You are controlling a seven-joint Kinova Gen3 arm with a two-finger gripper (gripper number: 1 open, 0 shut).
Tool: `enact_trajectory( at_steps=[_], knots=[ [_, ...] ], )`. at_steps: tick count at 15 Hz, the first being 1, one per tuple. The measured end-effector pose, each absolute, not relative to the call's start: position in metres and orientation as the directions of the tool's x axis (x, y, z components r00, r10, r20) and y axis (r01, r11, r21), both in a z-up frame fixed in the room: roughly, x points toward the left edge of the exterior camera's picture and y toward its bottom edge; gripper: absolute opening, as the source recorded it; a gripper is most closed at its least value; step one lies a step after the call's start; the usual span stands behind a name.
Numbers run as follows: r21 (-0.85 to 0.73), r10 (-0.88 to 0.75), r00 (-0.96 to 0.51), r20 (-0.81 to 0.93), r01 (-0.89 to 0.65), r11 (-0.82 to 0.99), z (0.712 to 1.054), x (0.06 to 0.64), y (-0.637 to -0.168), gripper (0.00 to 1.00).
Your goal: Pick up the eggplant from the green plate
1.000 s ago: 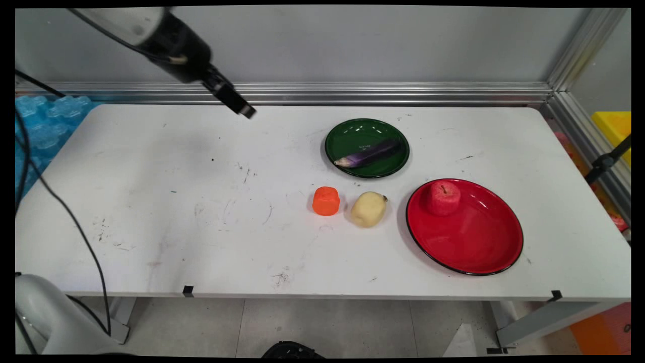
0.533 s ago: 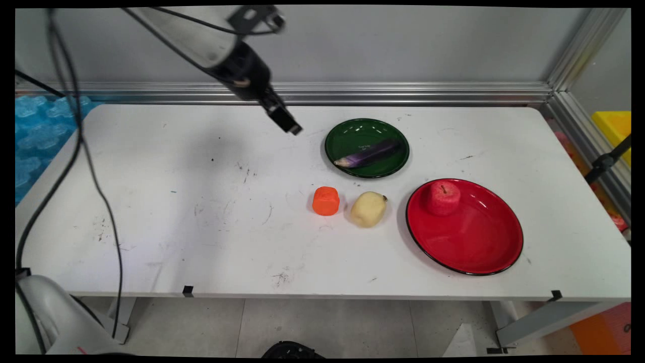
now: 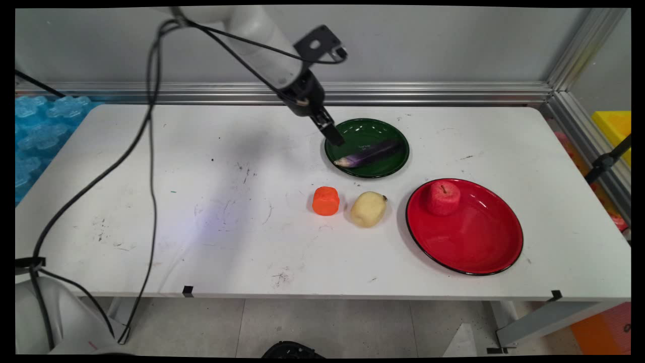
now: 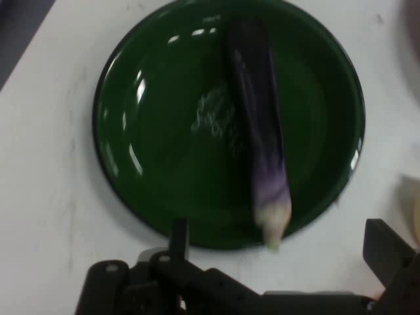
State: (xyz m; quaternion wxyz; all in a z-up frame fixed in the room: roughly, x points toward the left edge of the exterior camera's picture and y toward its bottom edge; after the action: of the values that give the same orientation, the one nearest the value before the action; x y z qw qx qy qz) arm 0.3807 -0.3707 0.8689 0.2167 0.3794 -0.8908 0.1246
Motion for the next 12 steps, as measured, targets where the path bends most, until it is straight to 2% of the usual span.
enact_trajectory(
  at_steps=[12],
  knots=[
    [-0.047,-0.652,-0.619,0.438,-0.740,0.671,0.794,0.310,-0.437,1.00]
  ],
)
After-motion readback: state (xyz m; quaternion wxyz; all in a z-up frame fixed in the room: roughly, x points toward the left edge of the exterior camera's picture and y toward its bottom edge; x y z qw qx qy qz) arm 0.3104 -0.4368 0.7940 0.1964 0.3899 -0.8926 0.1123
